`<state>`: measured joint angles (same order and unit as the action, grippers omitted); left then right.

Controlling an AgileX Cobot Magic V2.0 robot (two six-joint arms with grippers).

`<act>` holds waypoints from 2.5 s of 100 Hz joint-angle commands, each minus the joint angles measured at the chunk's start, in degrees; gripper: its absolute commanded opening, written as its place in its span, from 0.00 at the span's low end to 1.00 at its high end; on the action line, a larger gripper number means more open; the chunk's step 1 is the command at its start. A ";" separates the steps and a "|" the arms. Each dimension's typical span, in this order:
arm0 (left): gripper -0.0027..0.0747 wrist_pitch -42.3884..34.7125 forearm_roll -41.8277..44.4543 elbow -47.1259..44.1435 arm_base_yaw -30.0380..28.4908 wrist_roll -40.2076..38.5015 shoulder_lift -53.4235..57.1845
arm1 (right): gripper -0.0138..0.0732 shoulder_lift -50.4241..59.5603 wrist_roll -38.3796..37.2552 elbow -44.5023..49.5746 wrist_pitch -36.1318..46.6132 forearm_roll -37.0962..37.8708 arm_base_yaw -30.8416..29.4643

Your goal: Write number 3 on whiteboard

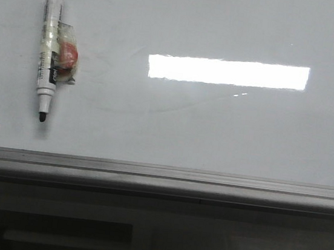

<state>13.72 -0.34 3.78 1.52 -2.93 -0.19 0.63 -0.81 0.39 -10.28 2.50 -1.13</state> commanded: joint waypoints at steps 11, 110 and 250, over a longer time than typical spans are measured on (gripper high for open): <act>0.01 7.19 2.93 13.05 -0.12 -0.46 -8.39 | 0.11 -3.77 0.09 -5.55 0.39 -2.50 -0.48; 0.48 -13.13 -3.38 15.01 4.33 1.65 -18.89 | 0.11 -12.25 0.09 -14.34 -8.45 -3.51 -0.48; 0.64 -35.79 -26.35 18.00 46.15 2.37 -62.11 | 0.11 -12.25 0.09 -14.34 -7.89 -3.51 -0.48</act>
<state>-18.16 -25.98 20.04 47.21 0.00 -61.58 -10.58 -0.81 -11.79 -22.87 -1.14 -1.13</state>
